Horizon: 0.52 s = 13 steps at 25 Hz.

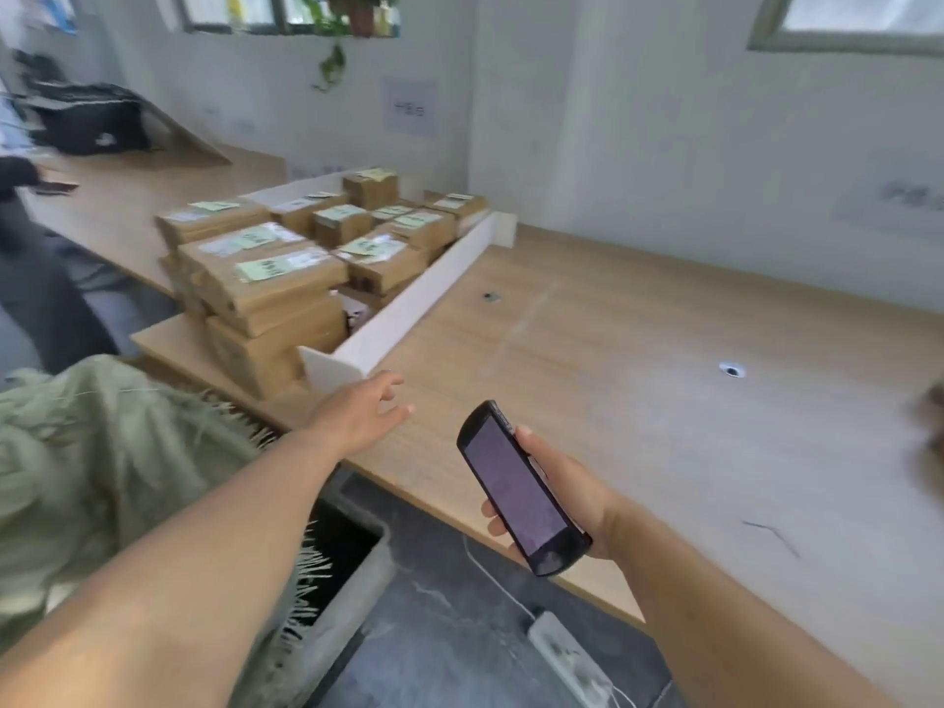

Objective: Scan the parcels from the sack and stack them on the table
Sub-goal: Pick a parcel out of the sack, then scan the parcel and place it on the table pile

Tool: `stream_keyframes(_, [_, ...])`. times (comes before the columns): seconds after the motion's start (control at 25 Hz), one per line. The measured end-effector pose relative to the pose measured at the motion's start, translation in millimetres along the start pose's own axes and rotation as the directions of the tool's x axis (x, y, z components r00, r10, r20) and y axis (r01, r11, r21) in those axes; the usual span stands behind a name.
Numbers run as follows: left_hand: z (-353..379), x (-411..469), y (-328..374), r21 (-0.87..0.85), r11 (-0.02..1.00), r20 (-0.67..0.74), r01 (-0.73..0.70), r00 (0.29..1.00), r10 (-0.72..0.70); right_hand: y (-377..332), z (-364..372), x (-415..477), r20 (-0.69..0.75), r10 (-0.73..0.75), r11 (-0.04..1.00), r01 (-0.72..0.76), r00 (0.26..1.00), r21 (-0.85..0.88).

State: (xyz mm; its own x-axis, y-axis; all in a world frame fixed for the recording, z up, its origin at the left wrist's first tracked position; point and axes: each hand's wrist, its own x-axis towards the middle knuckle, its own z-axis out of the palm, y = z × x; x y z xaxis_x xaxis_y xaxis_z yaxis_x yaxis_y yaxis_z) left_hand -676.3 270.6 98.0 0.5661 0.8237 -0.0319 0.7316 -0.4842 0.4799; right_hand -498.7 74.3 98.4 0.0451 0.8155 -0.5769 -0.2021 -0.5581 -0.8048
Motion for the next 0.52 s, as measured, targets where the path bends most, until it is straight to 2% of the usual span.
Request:
stream_keyframes(0.24, [58.2, 12.9, 137.8, 0.049, 0.975, 0.075, -0.215, 0.975, 0.211, 27.7, -90.2, -85.3, -0.205, -0.090, 0.989, 0.111, 0.975, 0.096])
stream_keyframes(0.52, [145.2, 8.6, 310.7, -0.015, 0.890, 0.201, -0.456, 0.870, 0.450, 76.1, -207.0, -196.5, -0.441, -0.109, 0.962, 0.206, 0.891, 0.179])
